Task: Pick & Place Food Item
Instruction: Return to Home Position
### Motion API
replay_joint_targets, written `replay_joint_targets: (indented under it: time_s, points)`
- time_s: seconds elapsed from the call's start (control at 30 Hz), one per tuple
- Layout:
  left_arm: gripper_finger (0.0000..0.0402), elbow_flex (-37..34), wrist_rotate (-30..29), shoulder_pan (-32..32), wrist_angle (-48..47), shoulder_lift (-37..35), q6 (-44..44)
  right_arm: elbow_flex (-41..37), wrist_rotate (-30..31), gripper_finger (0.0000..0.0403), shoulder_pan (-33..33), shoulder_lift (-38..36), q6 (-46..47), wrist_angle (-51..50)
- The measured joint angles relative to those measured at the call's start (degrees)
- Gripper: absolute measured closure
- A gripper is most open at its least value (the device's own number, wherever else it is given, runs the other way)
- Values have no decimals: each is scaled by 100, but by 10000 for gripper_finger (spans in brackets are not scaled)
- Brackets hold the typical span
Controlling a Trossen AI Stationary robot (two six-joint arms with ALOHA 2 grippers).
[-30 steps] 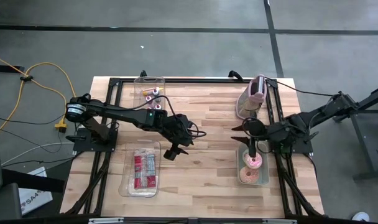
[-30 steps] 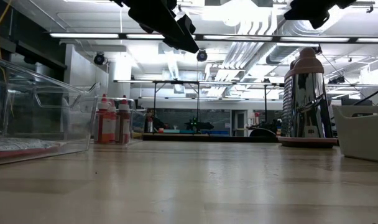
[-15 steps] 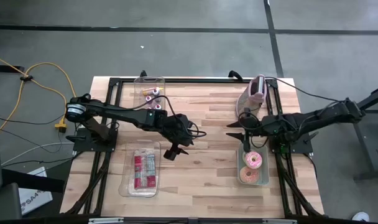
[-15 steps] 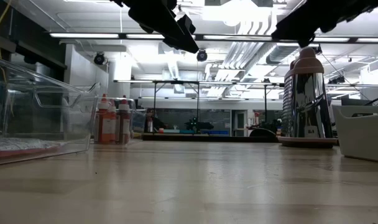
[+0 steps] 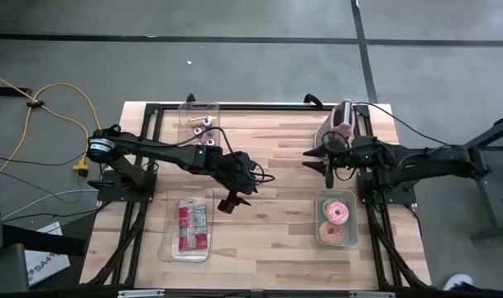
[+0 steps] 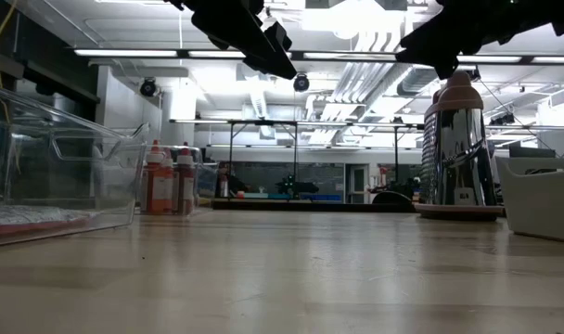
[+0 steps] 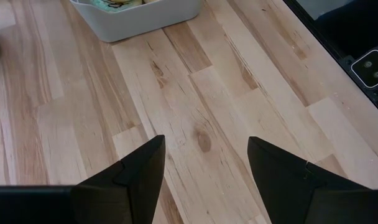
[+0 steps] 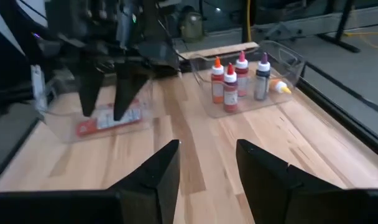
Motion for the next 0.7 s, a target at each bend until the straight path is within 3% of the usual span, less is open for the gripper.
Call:
replay_joint_targets:
  time_s: [0.17, 0.7]
  points:
    - [179, 0, -2, 2, 0, 0, 2, 2, -566, 256, -428, -408, -101, -257]
    - [179, 0, -2, 2, 0, 0, 2, -1546, -19, 256, -495, -2161, 494, -126]
